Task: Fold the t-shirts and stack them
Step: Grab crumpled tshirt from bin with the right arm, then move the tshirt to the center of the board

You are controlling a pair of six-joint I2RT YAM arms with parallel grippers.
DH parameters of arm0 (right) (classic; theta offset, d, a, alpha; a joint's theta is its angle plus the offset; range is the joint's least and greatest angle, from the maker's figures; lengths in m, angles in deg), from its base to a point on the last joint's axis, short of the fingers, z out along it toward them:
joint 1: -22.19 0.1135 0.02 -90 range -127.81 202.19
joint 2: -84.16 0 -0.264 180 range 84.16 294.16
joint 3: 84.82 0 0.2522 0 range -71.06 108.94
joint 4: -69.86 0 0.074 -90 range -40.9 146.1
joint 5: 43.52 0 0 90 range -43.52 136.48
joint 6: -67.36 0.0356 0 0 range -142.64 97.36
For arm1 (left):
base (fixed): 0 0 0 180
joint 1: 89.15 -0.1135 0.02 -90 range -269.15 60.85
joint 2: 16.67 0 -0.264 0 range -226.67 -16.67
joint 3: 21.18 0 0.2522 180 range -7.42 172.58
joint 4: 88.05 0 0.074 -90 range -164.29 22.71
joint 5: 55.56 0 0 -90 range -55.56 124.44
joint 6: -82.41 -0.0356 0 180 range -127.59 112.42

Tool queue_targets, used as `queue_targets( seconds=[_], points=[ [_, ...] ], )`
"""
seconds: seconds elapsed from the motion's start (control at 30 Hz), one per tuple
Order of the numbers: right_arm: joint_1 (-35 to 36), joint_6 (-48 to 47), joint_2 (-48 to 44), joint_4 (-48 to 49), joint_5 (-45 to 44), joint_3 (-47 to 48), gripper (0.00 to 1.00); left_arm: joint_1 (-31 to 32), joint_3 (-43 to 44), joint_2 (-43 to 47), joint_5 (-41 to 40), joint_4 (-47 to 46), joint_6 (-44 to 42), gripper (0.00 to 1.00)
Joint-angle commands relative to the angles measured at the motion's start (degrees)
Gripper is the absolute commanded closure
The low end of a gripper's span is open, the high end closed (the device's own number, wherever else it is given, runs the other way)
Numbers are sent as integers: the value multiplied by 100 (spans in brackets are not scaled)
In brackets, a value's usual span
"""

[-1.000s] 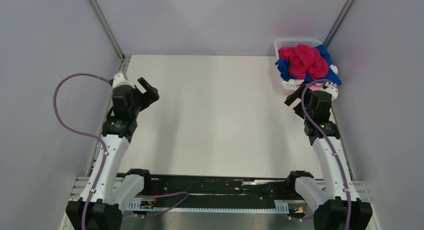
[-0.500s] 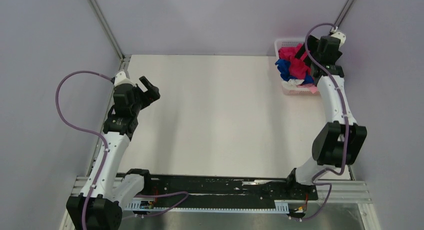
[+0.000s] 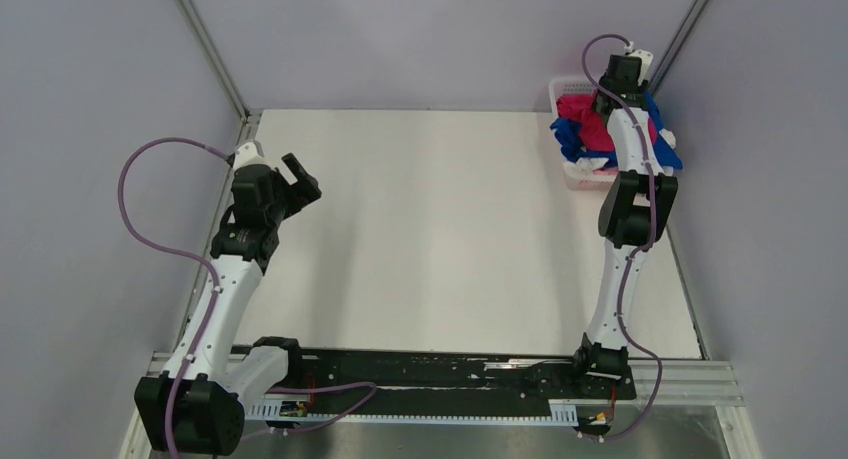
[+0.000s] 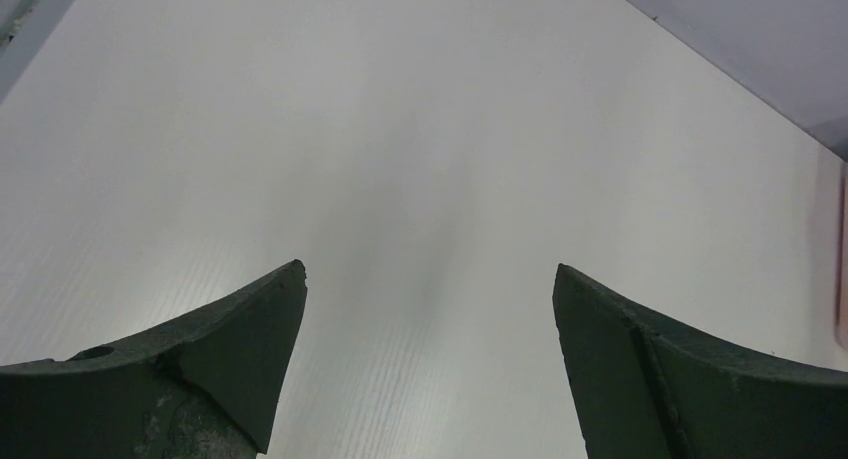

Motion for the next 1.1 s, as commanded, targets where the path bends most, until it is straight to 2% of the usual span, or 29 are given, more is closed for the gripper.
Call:
queue_targets(
  seconds=[0.0,0.07,0.1,0.27,0.4,0.5,0.73,0.83,0.97,1.07],
  points=[
    [-29,-190,154,527,-516,714,62,-21,224,47,-198,-17,-11,0],
    [-30,-247,-53,1115,-410,490,91,-21,269,49,-207,-2,29,0],
    [-30,-216,-198,1352,-399,343,99,-23,291,51,-208,-3,53,0],
    [-30,-358,-984,2362,-169,-73,100,-24,306,158,-238,-37,63,0],
    [-30,-625,-1363,2727,-93,258,100,-23,172,365,-87,-276,-56,0],
    [-8,-538,-1724,2751,322,505,100,-23,7,529,-25,-461,-88,0],
    [114,578,-3015,2623,2416,51,100,-24,-45,785,39,-453,2,0],
    [329,770,-3496,2500,3285,-143,100,-19,-3,799,-77,-276,90,0],
    [904,1041,-3885,2293,4422,-435,98,-20,-9,806,-187,-145,186,0],
    [1628,919,-4046,2232,5086,-547,96,-25,10,823,-128,-52,185,0]
  ],
)
